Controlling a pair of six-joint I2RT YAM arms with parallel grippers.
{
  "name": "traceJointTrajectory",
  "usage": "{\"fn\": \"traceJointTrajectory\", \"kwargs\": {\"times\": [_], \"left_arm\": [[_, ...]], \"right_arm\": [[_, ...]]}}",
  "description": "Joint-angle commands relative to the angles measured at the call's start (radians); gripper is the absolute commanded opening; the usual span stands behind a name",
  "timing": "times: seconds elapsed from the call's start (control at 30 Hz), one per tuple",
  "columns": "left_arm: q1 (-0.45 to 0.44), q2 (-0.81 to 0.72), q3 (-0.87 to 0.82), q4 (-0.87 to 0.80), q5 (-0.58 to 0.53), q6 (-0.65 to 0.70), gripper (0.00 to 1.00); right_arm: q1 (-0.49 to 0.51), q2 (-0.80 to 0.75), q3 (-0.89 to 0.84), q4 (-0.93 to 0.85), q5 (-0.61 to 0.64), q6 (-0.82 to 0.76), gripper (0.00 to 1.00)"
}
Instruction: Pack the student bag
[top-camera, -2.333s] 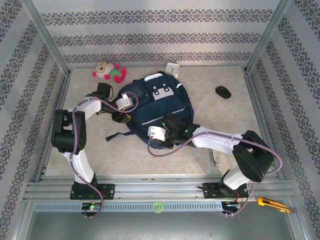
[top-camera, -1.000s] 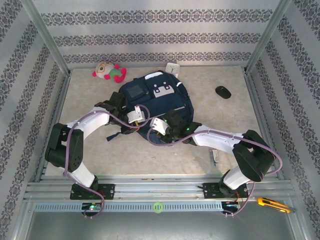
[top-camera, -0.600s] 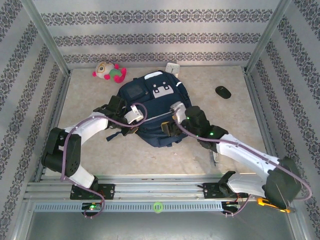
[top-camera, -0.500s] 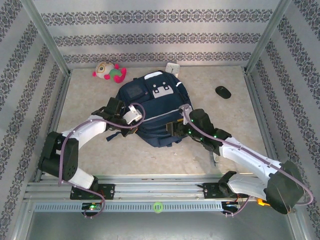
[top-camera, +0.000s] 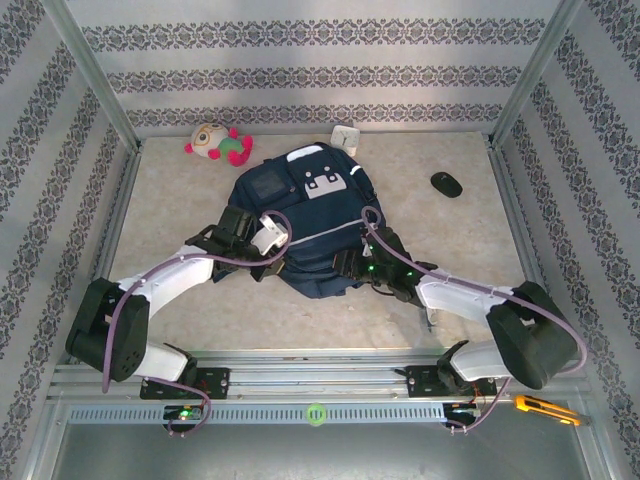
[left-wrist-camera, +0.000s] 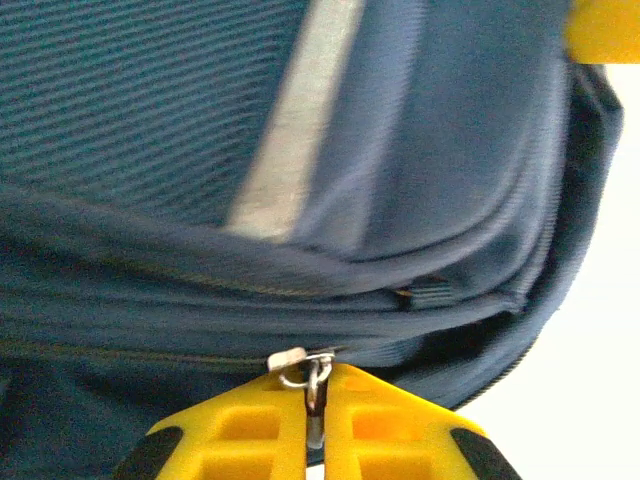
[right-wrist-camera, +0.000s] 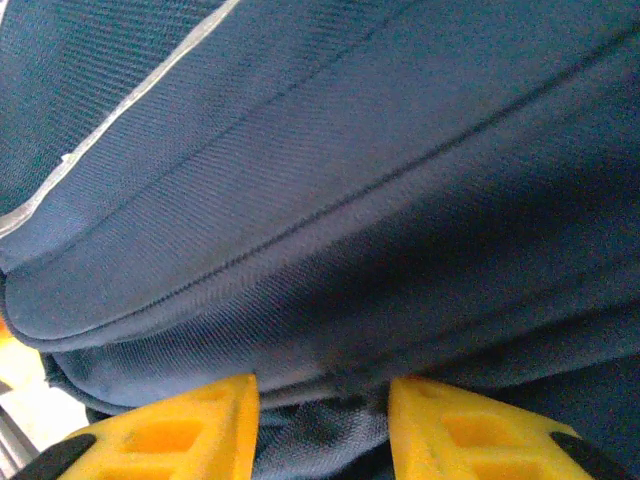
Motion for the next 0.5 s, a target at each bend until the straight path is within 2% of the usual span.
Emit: {"fn": "traceJointTrajectory", "kwargs": {"times": [0.0, 0.17, 0.3, 0.47], "left_arm": [[-0.076, 0.013, 0.022, 0.025, 0.077, -0.039, 0.12], [-0.164, 0.036, 0.036, 0.049, 0.112, -0.092, 0.17], [-0.216, 0.04, 0.026, 0.18, 0.128, -0.193, 0.18], [-0.243, 0.055, 0.038, 0.293, 0.106, -0.274, 0.3]], "right_arm": [[0.001, 0.026, 0.009, 0.174, -0.036, 0.052, 0.34], [-0.001, 0.045, 0.06, 0.198, -0.002, 0.027, 0.28], [-0.016, 0.083, 0.094, 0.224, -0.02, 0.023, 0.25], [-0.018, 0.088, 0.107, 0.23, -0.044, 0.018, 0.27]]}}
